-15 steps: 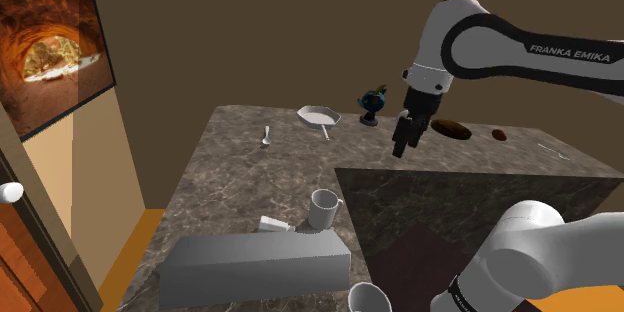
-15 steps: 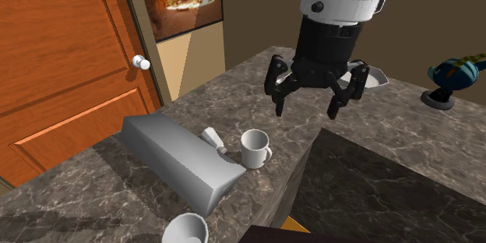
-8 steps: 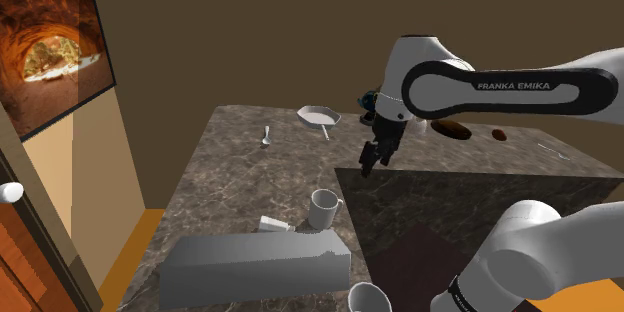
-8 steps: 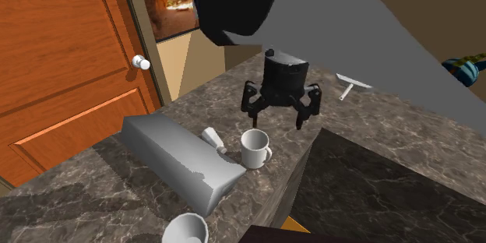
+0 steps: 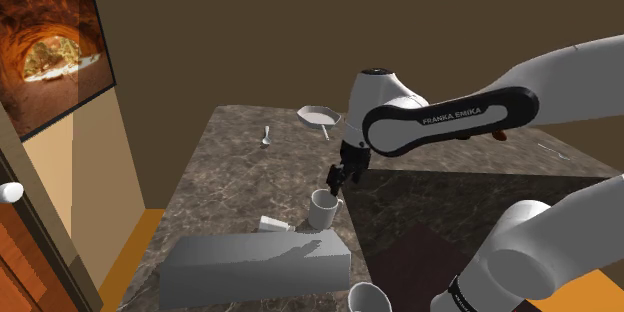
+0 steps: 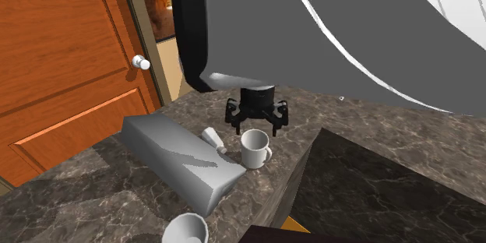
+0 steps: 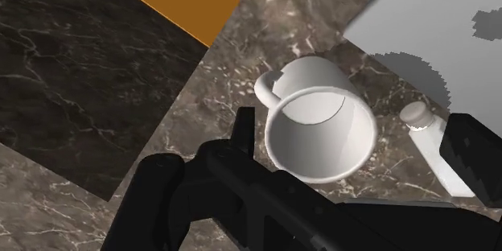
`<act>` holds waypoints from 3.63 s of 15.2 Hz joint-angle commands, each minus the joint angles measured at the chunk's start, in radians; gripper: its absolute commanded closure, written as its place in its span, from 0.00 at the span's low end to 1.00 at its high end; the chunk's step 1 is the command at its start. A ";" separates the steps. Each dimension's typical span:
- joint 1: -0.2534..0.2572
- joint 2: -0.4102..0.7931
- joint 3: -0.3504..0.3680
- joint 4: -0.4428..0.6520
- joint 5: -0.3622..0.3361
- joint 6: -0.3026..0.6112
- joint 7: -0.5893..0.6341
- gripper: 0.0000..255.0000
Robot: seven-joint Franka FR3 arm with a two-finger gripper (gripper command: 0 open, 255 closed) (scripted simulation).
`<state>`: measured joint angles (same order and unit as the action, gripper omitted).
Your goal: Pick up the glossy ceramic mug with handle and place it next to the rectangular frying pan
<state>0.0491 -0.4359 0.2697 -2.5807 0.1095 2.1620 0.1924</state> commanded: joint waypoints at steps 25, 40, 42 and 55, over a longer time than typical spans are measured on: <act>-0.047 0.416 0.119 0.056 -0.206 0.368 0.265 1.00; -0.038 0.319 0.115 0.084 -0.138 0.252 0.211 1.00; -0.036 0.298 0.112 0.094 -0.126 0.222 0.200 1.00; -0.025 0.185 0.092 0.178 -0.078 0.032 0.154 1.00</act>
<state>0.0230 -0.2437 0.3629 -2.4087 0.0289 2.2073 0.3483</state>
